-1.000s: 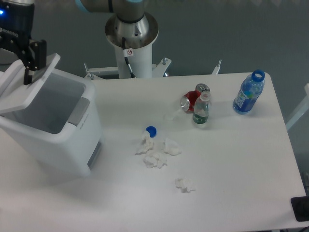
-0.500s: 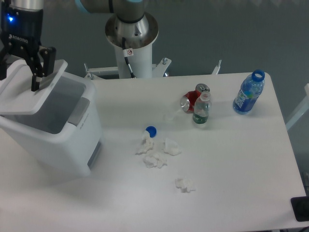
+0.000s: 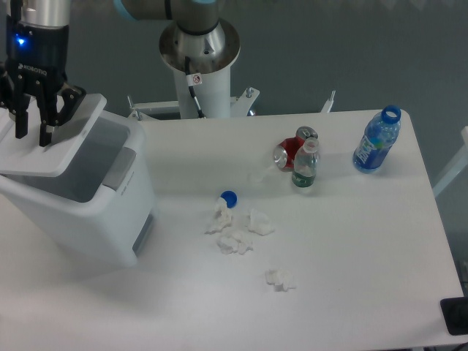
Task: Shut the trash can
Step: 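Push the lid down toward the can opening with the gripper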
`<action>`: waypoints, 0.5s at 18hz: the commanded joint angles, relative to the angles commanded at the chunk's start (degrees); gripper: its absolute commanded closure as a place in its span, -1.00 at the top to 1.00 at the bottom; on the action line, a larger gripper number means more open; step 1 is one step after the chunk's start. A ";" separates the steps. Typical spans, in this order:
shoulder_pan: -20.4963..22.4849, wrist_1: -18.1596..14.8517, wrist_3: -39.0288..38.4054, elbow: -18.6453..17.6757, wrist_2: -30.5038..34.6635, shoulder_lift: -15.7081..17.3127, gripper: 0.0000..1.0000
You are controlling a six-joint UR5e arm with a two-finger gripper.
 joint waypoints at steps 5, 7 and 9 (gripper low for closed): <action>1.58 0.00 0.09 -0.09 0.17 0.70 -0.15; 2.11 0.00 0.09 -0.18 0.17 0.97 -0.27; 2.46 0.00 0.52 -0.27 0.18 0.97 -0.46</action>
